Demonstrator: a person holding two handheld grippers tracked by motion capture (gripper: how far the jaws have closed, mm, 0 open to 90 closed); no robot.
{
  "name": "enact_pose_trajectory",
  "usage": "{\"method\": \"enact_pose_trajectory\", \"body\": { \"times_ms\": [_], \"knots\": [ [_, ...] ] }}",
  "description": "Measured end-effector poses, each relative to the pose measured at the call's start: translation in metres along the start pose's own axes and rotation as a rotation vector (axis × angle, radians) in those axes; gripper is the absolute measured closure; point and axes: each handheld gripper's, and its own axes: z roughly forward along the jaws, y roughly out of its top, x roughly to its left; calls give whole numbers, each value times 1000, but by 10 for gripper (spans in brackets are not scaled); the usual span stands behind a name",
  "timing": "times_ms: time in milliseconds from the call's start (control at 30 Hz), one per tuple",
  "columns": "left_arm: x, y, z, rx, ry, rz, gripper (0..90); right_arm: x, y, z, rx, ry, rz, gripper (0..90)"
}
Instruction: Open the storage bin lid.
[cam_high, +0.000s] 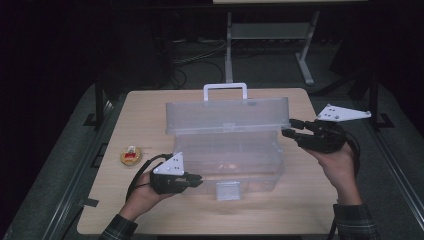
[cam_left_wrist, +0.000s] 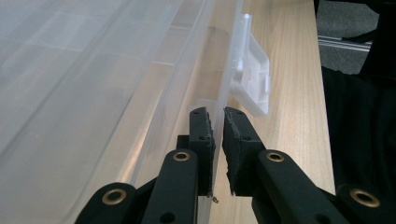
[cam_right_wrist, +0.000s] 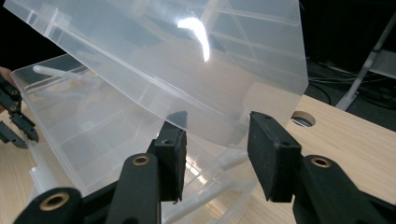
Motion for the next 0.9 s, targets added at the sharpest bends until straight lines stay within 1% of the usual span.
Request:
{"method": "enact_pose_trajectory", "body": {
  "times_ms": [200, 333, 667, 700, 900],
  "knots": [
    [1, 0, 0, 2, -6, 10, 828, -3, 4, 2, -6, -14, 17, 571],
    [1, 0, 0, -1, -8, 6, 830, -4, 7, 3, -10, -20, 30, 570],
    [2, 0, 0, 4, -15, 5, 831, -6, 11, 3, -26, -33, 45, 570],
    [2, 0, 0, 4, -15, 5, 831, -7, 12, 3, -28, -31, 40, 570],
    [2, 0, 0, 7, -17, 9, 831, -9, 18, 4, -26, -39, 47, 570]
  ]
}}
